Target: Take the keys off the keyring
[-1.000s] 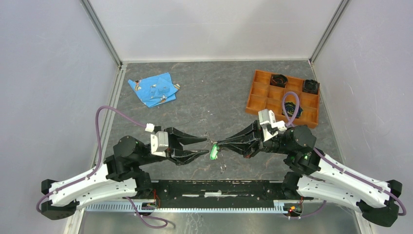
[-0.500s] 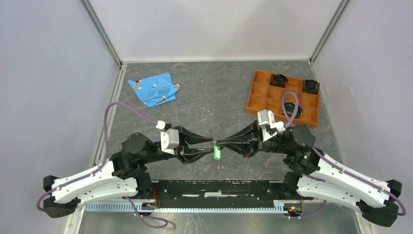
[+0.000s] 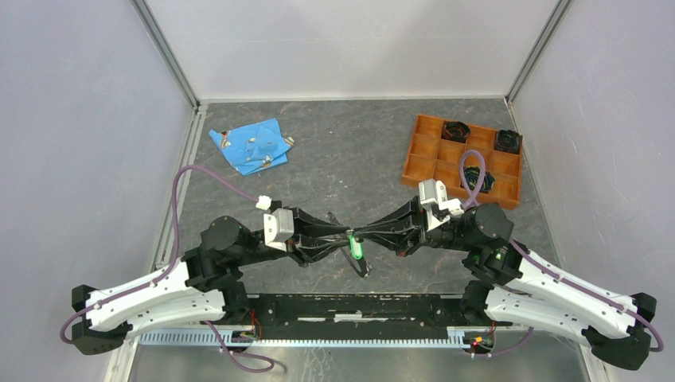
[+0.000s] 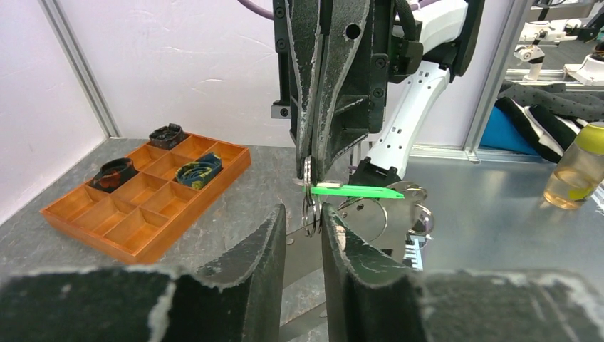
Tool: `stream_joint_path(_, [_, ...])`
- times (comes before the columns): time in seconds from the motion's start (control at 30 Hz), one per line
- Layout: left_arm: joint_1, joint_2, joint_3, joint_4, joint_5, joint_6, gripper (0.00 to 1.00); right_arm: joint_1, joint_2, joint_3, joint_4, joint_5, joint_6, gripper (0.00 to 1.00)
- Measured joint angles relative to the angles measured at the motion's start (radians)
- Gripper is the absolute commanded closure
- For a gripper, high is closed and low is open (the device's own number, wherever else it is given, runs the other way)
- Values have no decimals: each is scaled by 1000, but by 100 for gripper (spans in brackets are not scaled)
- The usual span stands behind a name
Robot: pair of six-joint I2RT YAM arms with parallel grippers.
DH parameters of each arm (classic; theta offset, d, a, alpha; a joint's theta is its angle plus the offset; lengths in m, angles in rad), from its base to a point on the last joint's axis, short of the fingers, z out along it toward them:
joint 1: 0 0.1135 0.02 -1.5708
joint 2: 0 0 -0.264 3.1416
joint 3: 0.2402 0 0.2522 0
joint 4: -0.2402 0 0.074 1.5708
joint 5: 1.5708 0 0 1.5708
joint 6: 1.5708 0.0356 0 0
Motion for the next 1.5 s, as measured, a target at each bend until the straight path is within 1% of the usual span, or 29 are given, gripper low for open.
stream_joint_path(0.07, [-1,3,0,5,0,-3,83,0,1,0,-4,4,-2,99])
stream_joint_path(0.13, [-3,6,0,6,0,-13,89,0,4,0,-5,6,-6,99])
stream_joint_path(0.2, [-4,10,0,5,-1,-14,97,0,5,0,-10,11,-11,99])
stream_joint_path(0.4, [-4,16,0,-11,-22,-16,98,0,-6,0,-51,43,-43,99])
stream_joint_path(0.87, [-4,43,1,-56,-40,-16,98,7,-83,-6,-239,156,-109,99])
stream_joint_path(1.27, [-4,45,5,-70,-41,-15,98,8,-96,-19,-276,179,-134,99])
stream_joint_path(1.4, [-4,40,5,-72,-40,-9,98,8,-84,-19,-281,179,-146,87])
stream_joint_path(1.5, [-4,40,5,-76,-39,-9,98,6,-79,-19,-289,176,-154,84])
